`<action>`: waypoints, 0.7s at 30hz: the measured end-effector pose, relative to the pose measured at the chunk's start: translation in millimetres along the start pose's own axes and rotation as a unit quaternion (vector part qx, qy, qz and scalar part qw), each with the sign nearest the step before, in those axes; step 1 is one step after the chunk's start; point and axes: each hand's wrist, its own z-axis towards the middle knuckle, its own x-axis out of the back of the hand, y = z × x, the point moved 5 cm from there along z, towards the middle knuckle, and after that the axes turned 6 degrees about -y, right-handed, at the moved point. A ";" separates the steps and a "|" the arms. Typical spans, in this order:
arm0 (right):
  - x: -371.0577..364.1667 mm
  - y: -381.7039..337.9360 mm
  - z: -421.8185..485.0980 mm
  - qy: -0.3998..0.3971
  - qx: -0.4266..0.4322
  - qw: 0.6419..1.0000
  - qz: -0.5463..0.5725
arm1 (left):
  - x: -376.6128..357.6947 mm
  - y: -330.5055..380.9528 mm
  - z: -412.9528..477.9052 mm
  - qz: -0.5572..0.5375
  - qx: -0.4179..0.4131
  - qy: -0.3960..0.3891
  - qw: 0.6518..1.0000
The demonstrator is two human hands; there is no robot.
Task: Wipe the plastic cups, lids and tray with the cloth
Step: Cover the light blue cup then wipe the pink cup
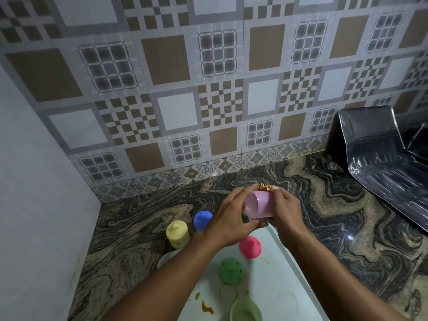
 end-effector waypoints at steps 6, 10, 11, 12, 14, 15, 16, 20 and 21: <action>-4.2 4.5 1.1 0.003 -0.029 0.999 0.031 | -1.4 8.1 -4.3 0.048 -0.062 0.019 0.997; -2.9 4.9 0.0 -0.009 -0.044 0.999 0.028 | 1.0 6.2 -5.0 0.032 -0.042 0.012 0.999; -2.5 4.6 -0.3 -0.013 -0.038 0.999 0.020 | 1.0 3.6 -5.8 -0.001 -0.007 0.019 1.000; -3.2 4.2 -0.8 -0.019 -0.030 0.999 0.015 | 0.9 0.5 -6.6 -0.027 0.015 0.032 0.999; -4.7 5.9 -1.8 -0.025 -0.016 1.000 0.005 | -0.5 0.1 -8.7 -0.038 0.000 0.039 0.999; -4.6 7.8 -2.1 -0.022 -0.014 1.000 0.003 | -1.9 2.4 -9.4 -0.023 -0.024 0.028 0.999; -4.4 9.7 -2.2 -0.019 -0.014 1.000 0.005 | -3.5 5.0 -9.6 0.010 -0.056 0.010 0.998; -2.4 11.8 -2.7 -0.020 -0.010 1.000 0.000 | -2.7 2.0 -8.1 0.063 -0.068 -0.012 0.996; -2.3 9.8 -3.0 -0.019 -0.011 1.000 -0.009 | -2.4 -2.0 -8.3 0.028 -0.018 -0.001 0.999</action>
